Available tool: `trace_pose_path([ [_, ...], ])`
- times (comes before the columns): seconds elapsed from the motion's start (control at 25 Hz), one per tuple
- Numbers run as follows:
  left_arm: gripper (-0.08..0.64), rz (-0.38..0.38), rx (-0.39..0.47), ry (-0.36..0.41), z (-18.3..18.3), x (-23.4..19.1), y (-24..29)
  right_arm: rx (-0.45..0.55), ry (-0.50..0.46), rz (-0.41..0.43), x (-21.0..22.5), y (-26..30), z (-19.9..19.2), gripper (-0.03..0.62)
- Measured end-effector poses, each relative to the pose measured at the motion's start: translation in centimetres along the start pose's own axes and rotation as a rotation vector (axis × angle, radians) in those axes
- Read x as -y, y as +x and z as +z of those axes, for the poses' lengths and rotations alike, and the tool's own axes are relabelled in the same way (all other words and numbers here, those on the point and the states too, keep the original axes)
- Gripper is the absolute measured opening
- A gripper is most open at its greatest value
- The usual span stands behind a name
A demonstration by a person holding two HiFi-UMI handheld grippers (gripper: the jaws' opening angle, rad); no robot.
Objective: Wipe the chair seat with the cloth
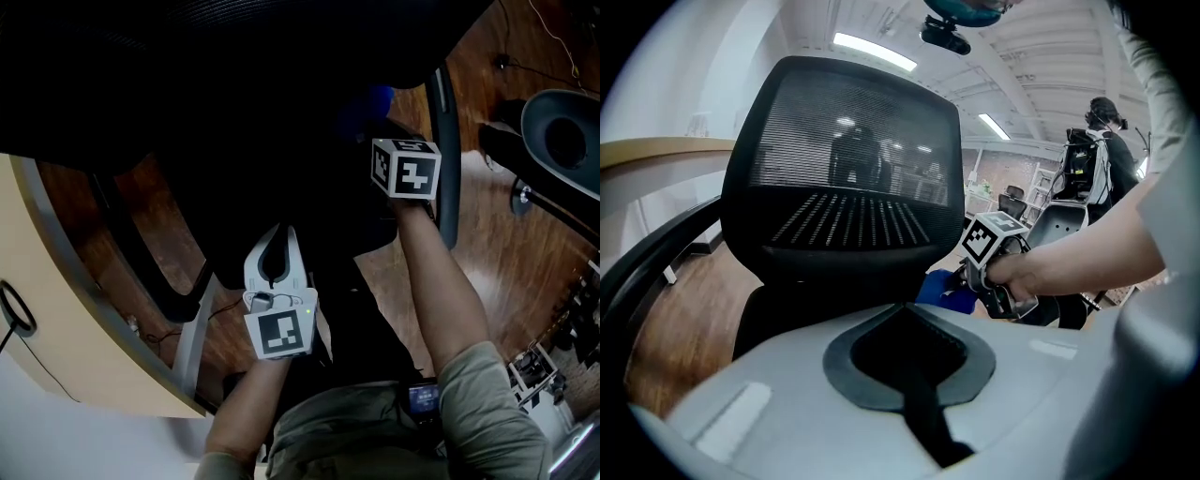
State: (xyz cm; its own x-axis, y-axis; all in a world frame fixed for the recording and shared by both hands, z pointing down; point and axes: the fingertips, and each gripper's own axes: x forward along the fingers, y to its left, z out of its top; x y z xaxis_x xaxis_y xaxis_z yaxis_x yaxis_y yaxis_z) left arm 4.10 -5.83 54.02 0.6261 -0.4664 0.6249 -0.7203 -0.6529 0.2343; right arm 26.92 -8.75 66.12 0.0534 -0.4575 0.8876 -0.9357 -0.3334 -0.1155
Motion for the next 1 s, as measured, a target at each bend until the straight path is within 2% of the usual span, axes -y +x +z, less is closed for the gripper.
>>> trace_pose_path([
  [0.16,0.005,0.044,0.001,-0.033,-0.5,-1.3,-0.9,0.021,0.019,0.008,-0.9,-0.7,0.5,0.084],
  [0.32,0.005,0.13,0.018,-0.084,-0.5,-4.5,-3.2,0.067,-0.02,0.068,-5.0,-2.2,1.5,0.086],
  [0.44,0.005,0.179,0.031,-0.106,-0.5,-6.6,-5.6,0.062,-0.096,0.145,-10.7,-3.5,1.5,0.086],
  [0.6,0.005,0.257,0.046,-0.156,-1.2,-9.2,-8.7,0.052,-0.247,0.303,-20.2,-4.4,1.0,0.086],
  [0.8,0.005,0.33,0.066,-0.205,-3.2,-12.0,-12.2,-0.005,-0.464,0.486,-31.5,-4.4,-3.0,0.086],
  [1.0,0.005,0.35,0.068,-0.203,-4.5,-13.6,-14.8,-0.052,-0.583,0.565,-37.8,-3.1,-6.5,0.086],
])
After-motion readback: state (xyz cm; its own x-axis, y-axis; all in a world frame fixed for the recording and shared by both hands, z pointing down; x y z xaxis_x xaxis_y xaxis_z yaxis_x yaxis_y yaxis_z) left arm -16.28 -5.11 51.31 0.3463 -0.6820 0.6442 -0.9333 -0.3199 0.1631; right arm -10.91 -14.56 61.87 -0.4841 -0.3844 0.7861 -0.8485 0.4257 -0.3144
